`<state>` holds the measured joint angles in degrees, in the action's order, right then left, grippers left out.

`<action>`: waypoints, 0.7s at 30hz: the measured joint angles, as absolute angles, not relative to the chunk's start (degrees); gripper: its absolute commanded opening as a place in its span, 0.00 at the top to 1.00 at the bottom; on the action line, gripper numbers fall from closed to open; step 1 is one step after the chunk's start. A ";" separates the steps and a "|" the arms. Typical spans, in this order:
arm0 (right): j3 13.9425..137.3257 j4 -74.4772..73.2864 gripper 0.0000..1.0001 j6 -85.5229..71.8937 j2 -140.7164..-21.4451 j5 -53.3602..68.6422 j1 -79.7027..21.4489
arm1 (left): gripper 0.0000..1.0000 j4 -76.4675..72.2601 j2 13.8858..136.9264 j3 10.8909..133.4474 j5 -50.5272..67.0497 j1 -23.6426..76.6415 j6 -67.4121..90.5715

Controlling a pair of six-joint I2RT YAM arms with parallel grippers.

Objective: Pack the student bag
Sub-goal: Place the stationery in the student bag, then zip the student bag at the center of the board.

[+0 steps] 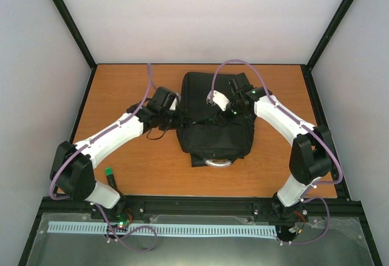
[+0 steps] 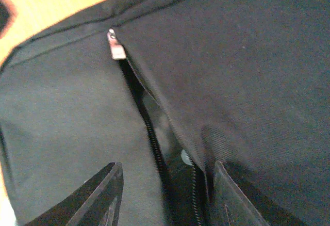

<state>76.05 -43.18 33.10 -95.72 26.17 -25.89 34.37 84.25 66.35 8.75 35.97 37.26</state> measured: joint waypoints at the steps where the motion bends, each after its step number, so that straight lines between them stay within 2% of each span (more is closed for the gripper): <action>1: 76.79 -43.97 0.50 33.15 -95.72 26.63 -25.91 | 0.27 34.22 84.07 65.49 8.80 34.79 37.74; 5: 79.18 -45.60 0.53 32.84 -95.72 27.92 -25.91 | 0.26 32.34 83.72 61.12 10.61 29.82 39.70; 12: 79.18 -45.45 0.71 30.30 -96.23 27.38 -25.91 | 0.29 23.66 88.55 59.64 18.44 23.73 42.26; 21: 77.56 -44.77 0.68 29.12 -103.22 25.96 -25.93 | 0.42 18.24 98.94 64.66 24.93 23.40 43.64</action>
<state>77.56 -44.77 29.12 -103.22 25.96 -25.93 18.24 98.94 64.66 24.93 23.40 43.64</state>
